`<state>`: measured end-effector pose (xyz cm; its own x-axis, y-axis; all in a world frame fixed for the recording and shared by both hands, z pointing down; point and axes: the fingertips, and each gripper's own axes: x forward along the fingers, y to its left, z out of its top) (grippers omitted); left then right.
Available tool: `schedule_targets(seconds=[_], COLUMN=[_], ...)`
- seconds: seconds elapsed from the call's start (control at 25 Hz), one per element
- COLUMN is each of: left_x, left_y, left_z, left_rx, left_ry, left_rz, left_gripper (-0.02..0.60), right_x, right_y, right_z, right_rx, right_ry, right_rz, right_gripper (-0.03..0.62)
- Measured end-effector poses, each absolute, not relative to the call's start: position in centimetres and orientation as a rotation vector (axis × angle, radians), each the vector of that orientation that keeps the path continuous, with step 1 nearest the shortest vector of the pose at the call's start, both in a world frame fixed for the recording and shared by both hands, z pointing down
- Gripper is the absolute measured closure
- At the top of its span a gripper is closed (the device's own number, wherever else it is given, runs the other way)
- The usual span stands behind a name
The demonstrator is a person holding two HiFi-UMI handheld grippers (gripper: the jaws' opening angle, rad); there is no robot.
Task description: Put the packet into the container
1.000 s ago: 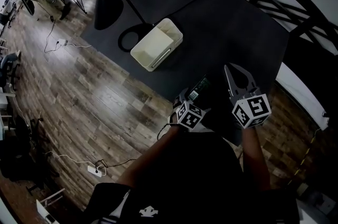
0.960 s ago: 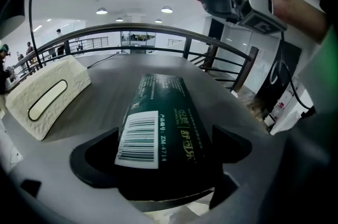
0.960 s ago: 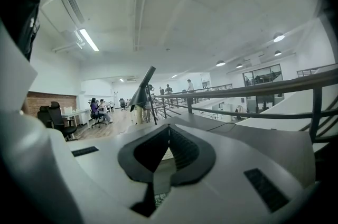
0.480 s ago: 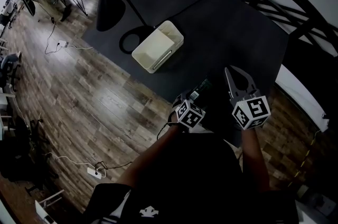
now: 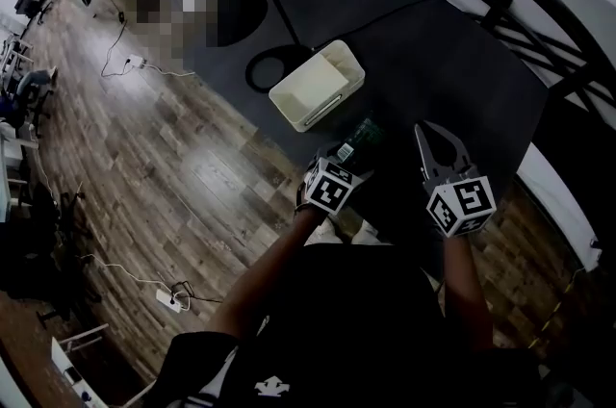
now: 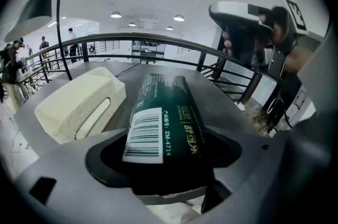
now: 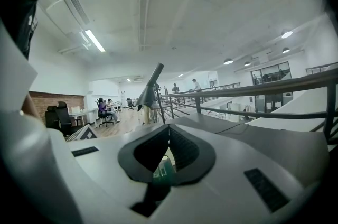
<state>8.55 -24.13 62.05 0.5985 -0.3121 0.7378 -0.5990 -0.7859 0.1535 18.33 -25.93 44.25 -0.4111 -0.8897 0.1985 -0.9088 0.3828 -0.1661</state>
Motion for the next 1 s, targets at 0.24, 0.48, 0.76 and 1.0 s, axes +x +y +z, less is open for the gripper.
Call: schedule_targets(seconds=[0.24, 0.48, 0.76, 1.0], left_x=[3.8, 0.6, -1.7, -2.9], left_y=[-29.5, -34.4, -39.4, -40.5], left_z=[58.5, 55.5, 54.2, 56.0], left_rx=[2.500, 2.568, 2.596, 2.585], left_ry=[-0.784, -0.815, -0.722, -0.663], left_rz=[1.030, 1.108, 1.143, 1.231], left_gripper=[0.178, 0.178, 0.178, 0.178], right_x=[14.9, 13.2, 11.6, 11.4], right_y=[-27.5, -28.4, -29.6, -29.9], right_z=[43.9, 44.1, 43.8, 44.1], right_rx=[1.540, 1.502, 1.498, 1.507], right_ry=[-2.629, -2.642, -2.630, -2.615], right_rz=[0.342, 0.363, 0.362, 0.357], right_gripper=[0.589, 0.589, 0.589, 0.589])
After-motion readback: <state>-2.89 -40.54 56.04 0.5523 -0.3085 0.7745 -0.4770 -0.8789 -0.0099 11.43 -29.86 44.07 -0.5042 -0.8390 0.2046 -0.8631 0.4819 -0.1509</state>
